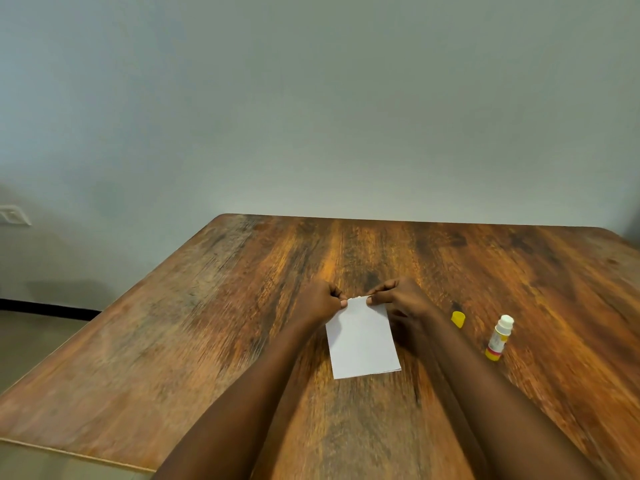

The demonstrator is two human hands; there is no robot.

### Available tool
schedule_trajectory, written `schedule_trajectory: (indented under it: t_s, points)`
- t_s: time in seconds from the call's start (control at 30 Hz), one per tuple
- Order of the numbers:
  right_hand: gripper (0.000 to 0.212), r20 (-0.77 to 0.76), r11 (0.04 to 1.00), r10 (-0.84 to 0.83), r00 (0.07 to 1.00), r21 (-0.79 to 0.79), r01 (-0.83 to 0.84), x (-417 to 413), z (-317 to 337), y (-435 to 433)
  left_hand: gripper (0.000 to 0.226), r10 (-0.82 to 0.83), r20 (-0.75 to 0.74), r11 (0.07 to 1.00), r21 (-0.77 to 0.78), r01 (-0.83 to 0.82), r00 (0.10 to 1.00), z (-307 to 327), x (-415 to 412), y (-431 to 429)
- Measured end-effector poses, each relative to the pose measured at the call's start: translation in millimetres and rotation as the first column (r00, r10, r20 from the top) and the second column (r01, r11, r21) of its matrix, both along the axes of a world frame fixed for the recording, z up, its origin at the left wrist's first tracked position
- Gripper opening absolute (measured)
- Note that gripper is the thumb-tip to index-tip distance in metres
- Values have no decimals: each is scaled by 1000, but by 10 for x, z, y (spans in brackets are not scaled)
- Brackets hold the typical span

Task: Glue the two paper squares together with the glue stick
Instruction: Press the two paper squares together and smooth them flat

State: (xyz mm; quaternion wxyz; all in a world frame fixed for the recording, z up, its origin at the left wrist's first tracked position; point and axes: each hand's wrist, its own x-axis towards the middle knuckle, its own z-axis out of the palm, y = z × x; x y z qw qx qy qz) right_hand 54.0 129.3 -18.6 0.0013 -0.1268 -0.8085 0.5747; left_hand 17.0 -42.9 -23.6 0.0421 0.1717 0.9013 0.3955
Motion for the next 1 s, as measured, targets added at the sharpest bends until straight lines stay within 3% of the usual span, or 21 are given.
schedule_trajectory:
  t_s: [0.17, 0.33, 0.5, 0.7, 1.0]
  points:
    - [10, 1, 999, -36, 999, -40, 36, 3, -3, -36, 19, -11, 28, 1000, -7, 11, 1000, 18, 3, -29]
    - [20, -7, 1000, -8, 1000, -18, 8, 4, -28, -89, 29, -71, 76, 991, -108, 79, 995, 30, 5, -26]
    - [32, -15, 997, 38, 999, 70, -37, -15, 22, -176, 30, -104, 2, 981, -167, 103, 995, 42, 32, 78]
    - [44, 1, 996, 59, 998, 63, -58, 2, 10, -188, 20, -84, -59, 989, -128, 76, 995, 13, 28, 103]
    - [17, 3, 998, 68, 998, 13, -68, -28, 47, -174, 11, 17, -36, 997, -68, -20, 999, -15, 70, 114]
